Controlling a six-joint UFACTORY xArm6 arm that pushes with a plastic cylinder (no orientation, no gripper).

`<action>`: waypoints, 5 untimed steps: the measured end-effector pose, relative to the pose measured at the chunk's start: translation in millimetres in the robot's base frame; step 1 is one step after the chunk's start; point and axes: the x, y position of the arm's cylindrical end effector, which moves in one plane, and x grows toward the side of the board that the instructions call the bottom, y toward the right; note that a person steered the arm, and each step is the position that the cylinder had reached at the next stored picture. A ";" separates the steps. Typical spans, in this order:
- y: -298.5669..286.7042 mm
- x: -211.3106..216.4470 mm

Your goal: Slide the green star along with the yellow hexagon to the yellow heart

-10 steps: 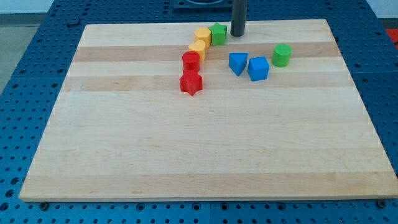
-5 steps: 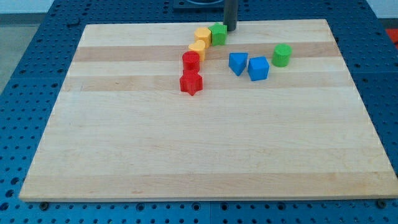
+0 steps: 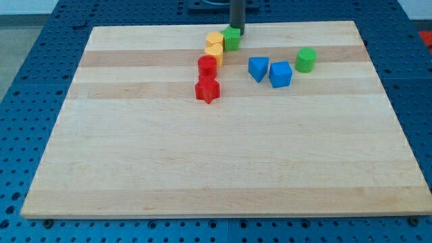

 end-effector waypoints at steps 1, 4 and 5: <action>-5.0 0.0; -23.0 3.8; -24.8 5.7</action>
